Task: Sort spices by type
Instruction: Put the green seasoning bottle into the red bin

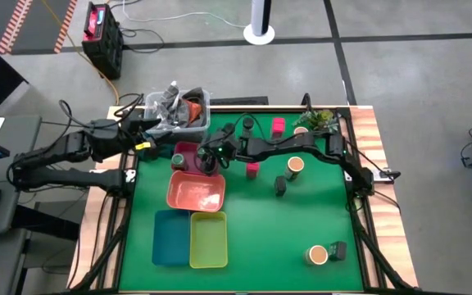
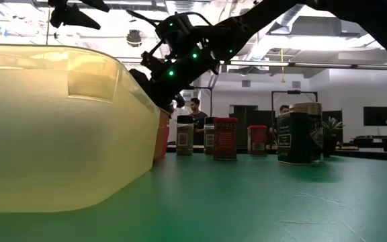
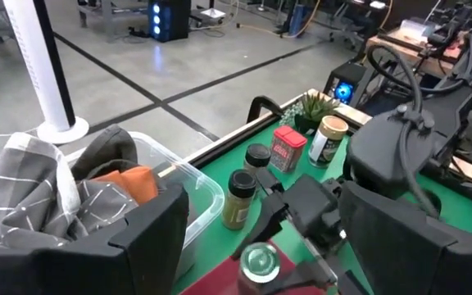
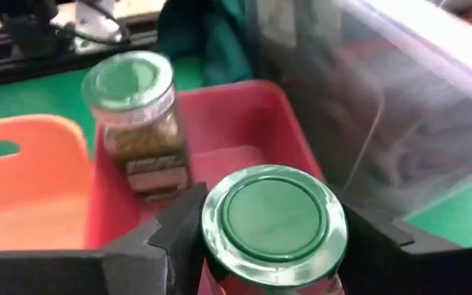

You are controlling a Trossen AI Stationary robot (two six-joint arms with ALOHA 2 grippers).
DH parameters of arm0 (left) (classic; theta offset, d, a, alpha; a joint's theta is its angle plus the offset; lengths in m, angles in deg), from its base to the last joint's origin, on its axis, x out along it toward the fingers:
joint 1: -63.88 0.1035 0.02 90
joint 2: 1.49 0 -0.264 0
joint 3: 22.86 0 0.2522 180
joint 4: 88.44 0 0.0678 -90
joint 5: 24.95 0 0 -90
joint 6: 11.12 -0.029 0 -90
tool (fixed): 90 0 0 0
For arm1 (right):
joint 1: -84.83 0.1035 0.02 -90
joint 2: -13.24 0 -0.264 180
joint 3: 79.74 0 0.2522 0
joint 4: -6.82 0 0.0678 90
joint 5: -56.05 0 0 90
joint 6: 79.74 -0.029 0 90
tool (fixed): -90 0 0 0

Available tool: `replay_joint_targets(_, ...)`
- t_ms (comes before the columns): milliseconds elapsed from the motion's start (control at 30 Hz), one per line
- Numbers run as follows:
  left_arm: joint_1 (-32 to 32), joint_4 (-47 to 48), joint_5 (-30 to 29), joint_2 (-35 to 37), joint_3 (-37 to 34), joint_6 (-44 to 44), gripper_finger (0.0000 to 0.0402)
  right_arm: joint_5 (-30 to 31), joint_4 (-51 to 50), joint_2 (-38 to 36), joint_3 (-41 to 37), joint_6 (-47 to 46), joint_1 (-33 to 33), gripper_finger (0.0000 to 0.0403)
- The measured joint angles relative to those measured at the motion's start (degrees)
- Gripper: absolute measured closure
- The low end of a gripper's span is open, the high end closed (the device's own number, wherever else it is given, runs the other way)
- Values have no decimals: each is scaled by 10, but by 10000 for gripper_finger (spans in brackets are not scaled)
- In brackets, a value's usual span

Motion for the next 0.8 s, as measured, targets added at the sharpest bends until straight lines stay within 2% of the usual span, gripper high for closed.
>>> replay_joint_targets(367,0,0,0,0,0,0,103,-13,-3,0,1,-5,-4,157)
replay_joint_targets(533,0,-1,0,0,0,-11,103,-65,-20,-1,1,-19,-12,129)
replay_joint_targets(800,0,-1,5,0,0,-6,103,-67,-69,-24,1,-21,-20,68)
